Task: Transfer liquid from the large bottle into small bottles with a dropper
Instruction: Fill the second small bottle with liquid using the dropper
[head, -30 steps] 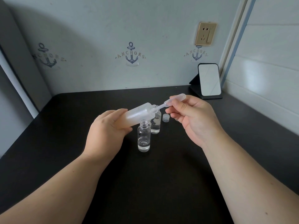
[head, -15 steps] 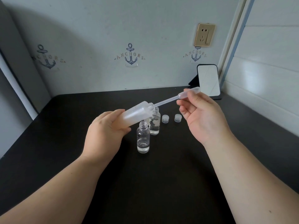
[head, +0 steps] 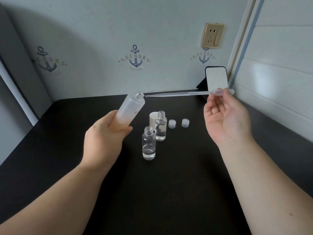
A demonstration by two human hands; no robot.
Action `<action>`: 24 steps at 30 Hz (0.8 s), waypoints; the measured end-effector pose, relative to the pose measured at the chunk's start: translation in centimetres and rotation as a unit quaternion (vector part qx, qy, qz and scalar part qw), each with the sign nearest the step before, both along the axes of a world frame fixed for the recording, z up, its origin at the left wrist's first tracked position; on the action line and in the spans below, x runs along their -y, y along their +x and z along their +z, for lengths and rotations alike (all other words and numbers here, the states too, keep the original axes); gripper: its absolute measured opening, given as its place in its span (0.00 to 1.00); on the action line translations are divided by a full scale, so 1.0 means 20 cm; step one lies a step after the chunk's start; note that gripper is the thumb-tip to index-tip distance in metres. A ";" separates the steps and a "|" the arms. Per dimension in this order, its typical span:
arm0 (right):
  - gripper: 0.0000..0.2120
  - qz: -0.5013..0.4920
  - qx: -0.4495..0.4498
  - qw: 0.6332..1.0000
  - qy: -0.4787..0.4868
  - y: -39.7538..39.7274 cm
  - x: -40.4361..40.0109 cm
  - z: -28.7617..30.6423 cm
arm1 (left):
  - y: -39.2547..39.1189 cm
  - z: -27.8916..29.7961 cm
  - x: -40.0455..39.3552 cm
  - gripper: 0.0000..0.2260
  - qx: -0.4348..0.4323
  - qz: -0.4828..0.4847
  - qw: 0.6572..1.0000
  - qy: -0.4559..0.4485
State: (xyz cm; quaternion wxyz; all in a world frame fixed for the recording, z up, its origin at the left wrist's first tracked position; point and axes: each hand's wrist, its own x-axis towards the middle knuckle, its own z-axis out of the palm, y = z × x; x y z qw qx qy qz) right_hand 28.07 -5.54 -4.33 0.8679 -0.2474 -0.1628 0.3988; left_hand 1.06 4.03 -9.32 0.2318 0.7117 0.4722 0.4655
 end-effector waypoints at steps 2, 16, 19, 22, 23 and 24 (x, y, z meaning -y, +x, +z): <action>0.11 -0.003 -0.016 1.000 -0.002 0.00 0.00 0.01 | 0.01 0.01 0.00 0.13 0.007 -0.005 1.000 -0.007; 0.10 0.007 0.015 1.000 -0.020 -0.02 0.00 0.01 | 0.02 -0.01 -0.02 0.20 0.017 0.015 0.998 -0.056; 0.11 0.010 0.020 1.000 -0.021 -0.02 0.00 0.01 | 0.02 0.00 -0.02 0.19 0.019 0.015 0.998 -0.063; 0.11 0.010 0.026 0.999 -0.024 -0.02 0.00 0.01 | 0.03 0.00 -0.01 0.20 0.014 0.005 0.997 -0.072; 0.11 0.010 0.029 0.999 -0.025 -0.02 0.00 0.01 | 0.03 0.01 -0.01 0.21 0.012 0.003 0.997 -0.074; 0.11 0.010 0.031 0.999 -0.026 -0.02 0.00 0.01 | 0.03 0.01 0.00 0.20 0.011 0.002 0.997 -0.074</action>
